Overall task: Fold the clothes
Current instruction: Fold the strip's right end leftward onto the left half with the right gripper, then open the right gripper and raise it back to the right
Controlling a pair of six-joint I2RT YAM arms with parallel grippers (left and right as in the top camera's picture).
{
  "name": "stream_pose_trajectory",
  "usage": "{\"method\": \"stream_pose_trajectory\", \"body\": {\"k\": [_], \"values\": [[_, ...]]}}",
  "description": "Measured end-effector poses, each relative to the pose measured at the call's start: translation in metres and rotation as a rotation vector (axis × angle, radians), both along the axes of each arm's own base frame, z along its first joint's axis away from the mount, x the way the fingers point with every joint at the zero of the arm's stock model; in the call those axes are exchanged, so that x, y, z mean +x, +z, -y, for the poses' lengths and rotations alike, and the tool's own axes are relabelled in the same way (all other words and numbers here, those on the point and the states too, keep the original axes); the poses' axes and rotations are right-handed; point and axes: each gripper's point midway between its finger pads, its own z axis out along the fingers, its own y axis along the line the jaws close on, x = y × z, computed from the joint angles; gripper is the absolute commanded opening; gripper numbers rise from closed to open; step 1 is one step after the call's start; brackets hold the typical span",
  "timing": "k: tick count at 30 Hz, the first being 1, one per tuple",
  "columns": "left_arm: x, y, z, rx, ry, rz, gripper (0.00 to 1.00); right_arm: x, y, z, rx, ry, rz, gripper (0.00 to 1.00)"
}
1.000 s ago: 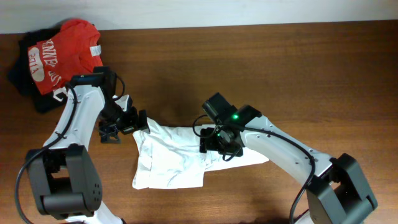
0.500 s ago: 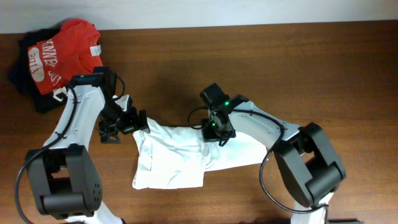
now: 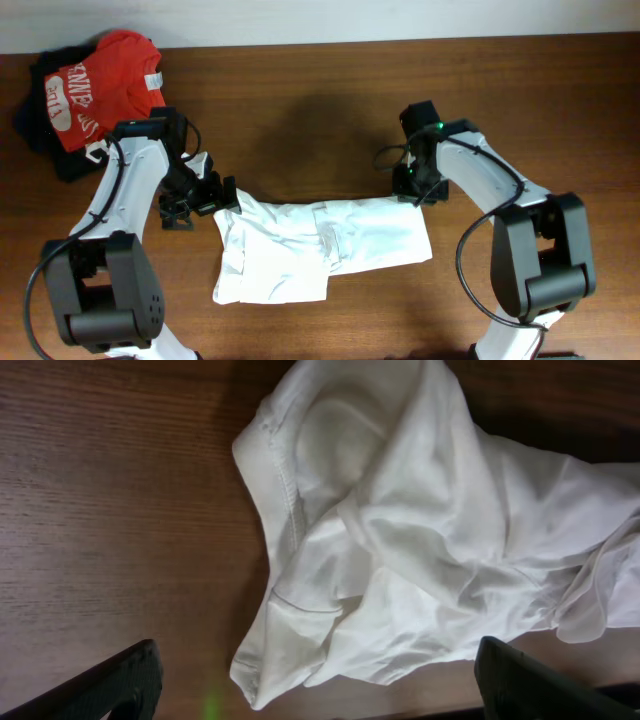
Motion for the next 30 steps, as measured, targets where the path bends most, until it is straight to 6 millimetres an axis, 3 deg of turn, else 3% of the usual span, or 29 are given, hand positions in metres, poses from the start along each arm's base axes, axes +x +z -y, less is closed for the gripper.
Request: {"method": "stream_pose_trajectory", "body": {"k": [2,3,5,6,7,9,11,12,13,15,16,19,21,23,26,27,28,29,30], "values": [[0.0,0.0,0.0,0.0,0.0,0.0,0.99,-0.006,-0.018,0.002,0.002,-0.002,0.005,0.24],[0.0,0.0,0.0,0.0,0.0,0.0,0.99,-0.006,-0.02,0.002,0.004,-0.003,0.011,0.19],[0.0,0.0,0.0,0.0,0.0,0.0,0.99,-0.012,-0.017,0.009,-0.01,-0.016,-0.027,0.22],[0.0,0.0,0.0,0.0,0.0,-0.002,0.99,-0.024,-0.002,0.02,-0.03,-0.04,-0.112,0.25],[0.0,0.0,0.0,0.0,0.0,-0.001,0.99,-0.02,0.011,0.026,-0.037,-0.058,-0.126,0.26],[0.0,0.0,0.0,0.001,0.0,0.0,0.99,-0.003,0.073,0.045,-0.062,-0.103,-0.114,0.29],[0.0,0.0,0.0,0.0,0.0,-0.002,0.99,-0.021,0.116,0.05,-0.078,-0.094,-0.178,0.16],[0.0,0.0,0.0,0.0,0.0,-0.001,0.99,-0.031,0.122,0.049,-0.083,-0.079,-0.212,0.15],[0.0,0.0,0.0,0.0,0.0,-0.001,0.99,-0.047,0.119,0.043,-0.095,-0.044,-0.273,0.11],[0.0,-0.001,0.0,0.0,0.0,0.001,0.99,-0.054,0.109,0.032,-0.106,-0.003,-0.295,0.08],[0.0,-0.001,0.0,0.0,0.0,0.001,0.99,-0.063,0.09,0.02,-0.113,0.048,-0.32,0.04],[-0.001,-0.001,0.0,0.001,0.0,-0.002,0.99,-0.065,0.045,-0.004,-0.068,0.093,-0.29,0.04],[-0.001,-0.001,0.0,0.0,0.0,-0.002,0.99,-0.068,0.015,-0.008,-0.04,0.092,-0.267,0.08],[-0.001,-0.001,-0.001,0.007,-0.001,-0.005,0.99,-0.084,-0.016,-0.005,-0.037,0.084,-0.282,0.08],[-0.003,-0.001,-0.001,0.008,-0.001,-0.012,0.99,-0.088,-0.023,-0.004,-0.033,0.083,-0.28,0.09],[-0.003,-0.001,-0.001,0.007,-0.002,-0.013,0.99,-0.089,-0.022,-0.003,-0.034,0.081,-0.289,0.15],[-0.003,-0.001,-0.001,0.007,-0.002,-0.013,0.99,-0.09,-0.013,-0.001,-0.038,0.071,-0.313,0.44],[-0.002,-0.002,-0.002,0.01,-0.003,-0.006,0.99,-0.079,0.002,0.003,-0.03,0.052,-0.309,0.99],[0.0,-0.002,-0.002,0.011,-0.003,0.003,0.99,-0.068,0.02,0.008,-0.023,0.045,-0.306,0.99]]}}
